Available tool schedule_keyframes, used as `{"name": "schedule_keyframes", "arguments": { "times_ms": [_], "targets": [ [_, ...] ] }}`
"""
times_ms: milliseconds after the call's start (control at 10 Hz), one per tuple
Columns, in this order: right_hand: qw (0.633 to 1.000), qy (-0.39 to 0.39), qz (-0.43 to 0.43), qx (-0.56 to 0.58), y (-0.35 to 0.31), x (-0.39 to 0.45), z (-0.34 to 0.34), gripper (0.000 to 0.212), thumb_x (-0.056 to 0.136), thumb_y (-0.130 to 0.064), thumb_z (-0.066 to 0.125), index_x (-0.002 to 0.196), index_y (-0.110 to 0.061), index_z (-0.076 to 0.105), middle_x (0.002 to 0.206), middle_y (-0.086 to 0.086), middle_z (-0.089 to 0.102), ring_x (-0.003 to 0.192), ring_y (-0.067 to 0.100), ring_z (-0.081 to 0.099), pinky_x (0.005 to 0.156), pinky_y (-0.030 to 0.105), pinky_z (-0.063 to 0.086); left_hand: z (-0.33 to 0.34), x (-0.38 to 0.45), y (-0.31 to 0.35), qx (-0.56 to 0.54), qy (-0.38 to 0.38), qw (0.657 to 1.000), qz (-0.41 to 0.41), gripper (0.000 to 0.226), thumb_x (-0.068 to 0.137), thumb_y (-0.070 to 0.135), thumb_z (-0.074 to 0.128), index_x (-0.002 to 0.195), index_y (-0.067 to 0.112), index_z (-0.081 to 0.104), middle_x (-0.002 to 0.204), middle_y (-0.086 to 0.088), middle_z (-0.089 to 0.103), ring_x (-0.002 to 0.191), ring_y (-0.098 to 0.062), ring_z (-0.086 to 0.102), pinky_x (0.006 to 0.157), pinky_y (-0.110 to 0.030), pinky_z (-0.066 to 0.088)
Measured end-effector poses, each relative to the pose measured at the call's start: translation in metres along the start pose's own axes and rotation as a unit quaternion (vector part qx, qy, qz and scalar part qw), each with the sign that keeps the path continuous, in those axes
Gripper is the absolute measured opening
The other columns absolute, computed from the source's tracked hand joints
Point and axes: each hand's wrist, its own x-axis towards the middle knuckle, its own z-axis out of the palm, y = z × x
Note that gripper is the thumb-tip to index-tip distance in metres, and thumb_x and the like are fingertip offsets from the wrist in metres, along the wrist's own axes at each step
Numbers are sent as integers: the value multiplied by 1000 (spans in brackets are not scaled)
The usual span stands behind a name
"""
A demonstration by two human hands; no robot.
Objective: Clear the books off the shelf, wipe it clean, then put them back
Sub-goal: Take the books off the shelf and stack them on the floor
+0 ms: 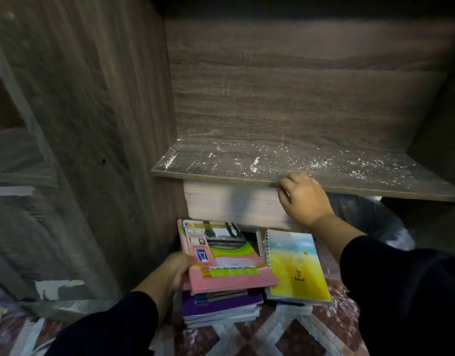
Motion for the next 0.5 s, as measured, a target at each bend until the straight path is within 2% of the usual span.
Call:
{"name": "schedule_keyframes", "arguments": {
  "times_ms": [100,200,300,400,500],
  "targets": [
    [1000,5,10,3,-2,2,1,32,80,-30,42,74,-12,67,72,6,63,67,30,63,62,32,50,1,21,-7,27,23,999,-9,22,97,4,44,111,-6,59,89,-24,67,76,-33,65,77,-52,56],
    [999,10,23,21,-3,4,2,32,80,-31,41,74,-14,67,73,4,64,69,28,63,65,32,50,4,25,-10,80,93,992,13,30,97,-6,39,72,-2,56,58,-17,60,45,-25,57,38,-23,49],
    [999,18,26,33,0,4,6,30,80,-31,42,73,-14,66,73,3,63,70,28,62,66,32,49,10,28,-6,132,131,982,15,31,93,-6,46,67,11,44,67,-5,44,53,-14,44,44,-23,45],
    [999,33,17,31,2,2,7,27,80,-32,44,71,-16,64,70,0,62,69,25,61,64,30,49,3,60,-4,174,128,976,30,11,87,4,54,94,1,62,73,-5,54,49,-16,55,47,-24,53],
    [997,57,3,42,6,3,6,26,80,-30,45,69,-16,63,67,-1,60,65,23,59,61,27,48,5,49,4,226,128,964,50,30,94,3,48,122,-4,56,69,3,45,58,-8,49,63,-26,57]
  ]
}}
